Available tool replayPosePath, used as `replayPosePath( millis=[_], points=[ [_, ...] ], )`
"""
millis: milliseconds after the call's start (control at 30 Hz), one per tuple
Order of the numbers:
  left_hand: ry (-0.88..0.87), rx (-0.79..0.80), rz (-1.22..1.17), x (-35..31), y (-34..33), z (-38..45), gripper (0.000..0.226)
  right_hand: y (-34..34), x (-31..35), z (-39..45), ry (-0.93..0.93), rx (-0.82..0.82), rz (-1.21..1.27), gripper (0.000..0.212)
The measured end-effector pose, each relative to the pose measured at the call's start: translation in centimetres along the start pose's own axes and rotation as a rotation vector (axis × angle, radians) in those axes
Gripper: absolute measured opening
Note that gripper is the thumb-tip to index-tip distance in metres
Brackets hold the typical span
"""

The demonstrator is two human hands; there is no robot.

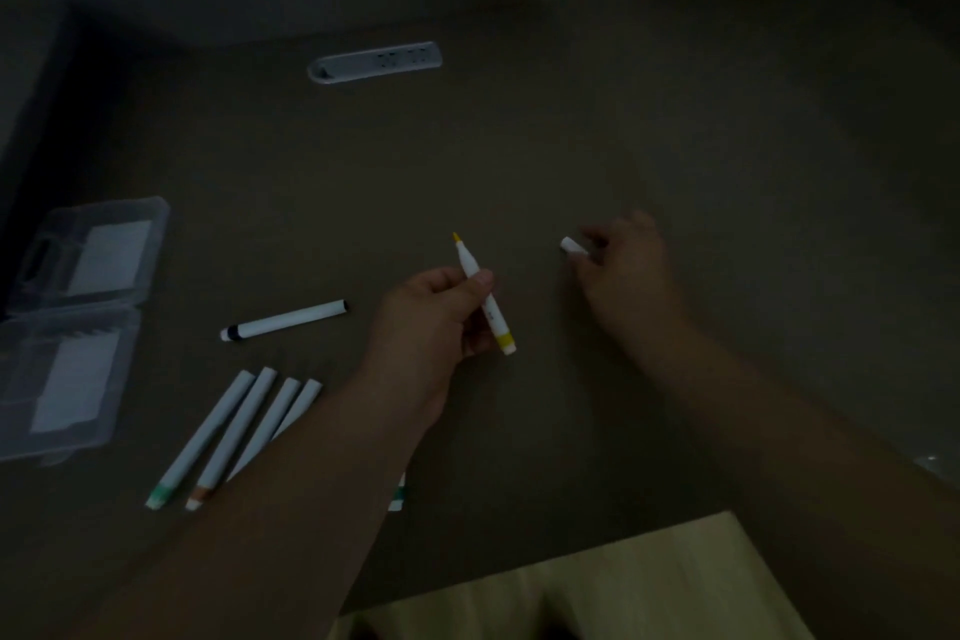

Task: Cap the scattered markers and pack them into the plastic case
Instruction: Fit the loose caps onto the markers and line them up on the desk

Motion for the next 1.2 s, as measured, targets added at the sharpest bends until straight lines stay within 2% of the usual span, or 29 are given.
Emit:
replayPosePath(
  millis=[100,233,300,333,400,467,600,667,767,833,933,1067,1200],
  points=[
    [0.011,0.013,0.012,0.1,0.3,-0.1,0.007,-0.6,0.1,1.3,0.044,-0.033,-0.064,0.032],
    [0.011,0.046,0.014,-0.1,1.1,-0.3,0.008,-1.1,0.8,1.8,0.103,0.007,-0.188,0.022],
    [0.013,0.054,0.019,-0.1,1.5,-0.3,0.007,-1.1,1.2,1.7,0.122,0.022,-0.175,0.023],
    [0.013,0.059,0.022,-0.1,1.6,-0.4,0.007,-0.9,1.4,1.4,0.099,0.026,-0.096,0.024],
    [0.016,0.077,0.031,-0.1,1.9,-0.5,0.008,-0.1,2.2,0.2,-0.051,0.071,0.216,0.022],
    [0.012,0.101,0.041,0.0,2.1,-0.6,0.012,0.5,3.2,-1.3,-0.221,0.171,0.600,0.016],
    [0.028,0.158,0.062,0.2,2.5,-0.9,0.021,0.7,4.3,-3.9,-0.611,0.384,1.149,0.015],
    [0.038,0.162,0.061,0.3,2.6,-1.1,0.022,0.3,4.0,-4.5,-0.777,0.451,1.305,0.014],
    [0.046,0.176,0.060,0.3,2.8,-1.3,0.020,0.1,4.0,-5.0,-0.862,0.527,1.384,0.013],
    [0.046,0.187,0.051,0.3,2.8,-1.5,0.016,0.2,4.1,-5.3,-0.833,0.527,1.391,0.012],
    [0.047,0.185,0.055,0.3,2.8,-1.6,0.018,0.6,4.1,-5.6,-0.671,0.445,1.178,0.015],
    [0.053,0.195,0.003,0.1,2.7,-1.8,0.020,1.9,5.4,-6.7,-0.304,0.313,0.715,0.016],
    [0.072,0.227,-0.041,-0.1,2.4,-2.3,0.021,3.0,7.4,-7.9,0.145,0.169,0.313,0.025]
  ],
)
Point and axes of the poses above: each hand's wrist, its own z-axis towards the middle knuckle, its own y-axis out of the back of the hand, x = y × z, the point moved 4 cm from there along z, towards the middle knuckle, and after that the axes turned 1 degree about -x, right-handed, at the moved point
